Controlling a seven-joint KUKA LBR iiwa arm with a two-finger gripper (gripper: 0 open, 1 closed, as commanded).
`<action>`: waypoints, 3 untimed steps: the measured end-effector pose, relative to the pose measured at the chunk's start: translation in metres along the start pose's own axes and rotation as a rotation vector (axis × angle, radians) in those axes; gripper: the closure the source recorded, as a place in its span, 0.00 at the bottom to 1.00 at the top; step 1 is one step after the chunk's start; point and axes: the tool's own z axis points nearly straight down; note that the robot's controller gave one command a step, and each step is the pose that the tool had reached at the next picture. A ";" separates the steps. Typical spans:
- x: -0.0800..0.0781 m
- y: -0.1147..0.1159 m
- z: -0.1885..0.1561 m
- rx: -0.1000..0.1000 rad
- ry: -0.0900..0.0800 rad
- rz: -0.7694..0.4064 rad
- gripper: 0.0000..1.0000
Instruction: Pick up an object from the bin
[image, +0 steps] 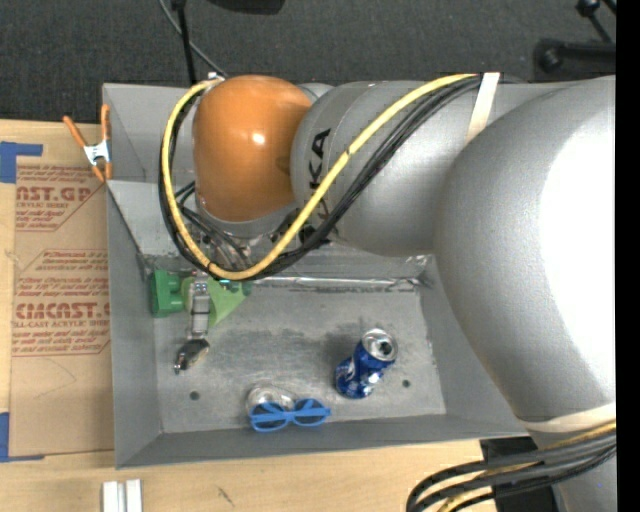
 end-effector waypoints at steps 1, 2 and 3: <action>0.059 0.004 0.118 0.001 -0.001 -0.543 0.00; 0.045 -0.020 0.084 0.002 -0.011 -0.692 0.00; 0.023 0.009 0.073 0.001 -0.013 -0.752 0.00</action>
Offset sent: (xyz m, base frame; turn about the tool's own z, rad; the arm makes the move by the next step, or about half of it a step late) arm -0.0577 0.0034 -0.1148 -0.5424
